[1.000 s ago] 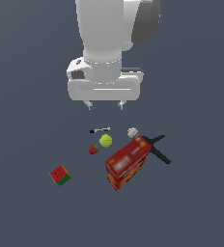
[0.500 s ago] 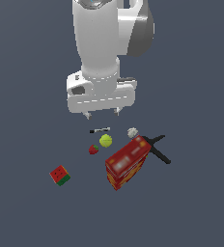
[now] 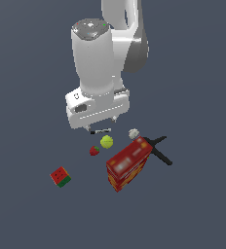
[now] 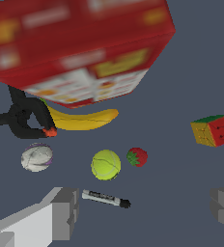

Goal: Pick up a designated object from a clutter of objects.

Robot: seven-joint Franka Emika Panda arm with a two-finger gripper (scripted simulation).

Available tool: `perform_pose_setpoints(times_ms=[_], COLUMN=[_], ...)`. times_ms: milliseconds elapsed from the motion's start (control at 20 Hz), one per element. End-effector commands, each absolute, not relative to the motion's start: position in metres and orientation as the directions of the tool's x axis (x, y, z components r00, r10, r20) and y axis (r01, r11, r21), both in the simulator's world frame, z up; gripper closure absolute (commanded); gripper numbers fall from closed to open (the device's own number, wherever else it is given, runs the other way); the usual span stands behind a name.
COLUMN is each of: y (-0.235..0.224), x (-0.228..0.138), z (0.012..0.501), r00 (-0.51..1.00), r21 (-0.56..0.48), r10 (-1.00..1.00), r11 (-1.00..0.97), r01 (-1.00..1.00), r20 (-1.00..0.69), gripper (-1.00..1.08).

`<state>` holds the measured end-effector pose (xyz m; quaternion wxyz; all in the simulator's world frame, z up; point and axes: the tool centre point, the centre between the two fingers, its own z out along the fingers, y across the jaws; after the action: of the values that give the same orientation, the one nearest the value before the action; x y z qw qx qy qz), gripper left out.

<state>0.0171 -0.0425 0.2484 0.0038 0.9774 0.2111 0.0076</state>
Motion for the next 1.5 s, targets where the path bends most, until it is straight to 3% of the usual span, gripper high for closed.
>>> perform_pose_setpoints(times_ms=[0,1450], y=[-0.046,-0.079], x=[0.018,0.017], z=[0.238,0.123], r00=[0.884,0.399], r21=[0.011,0.005], r10=[0.466,0.917], r11=[-0.885,-0.399], r01=[0.466,0.917], r20=[0.012,-0.001], gripper=[-0.92,-0.92])
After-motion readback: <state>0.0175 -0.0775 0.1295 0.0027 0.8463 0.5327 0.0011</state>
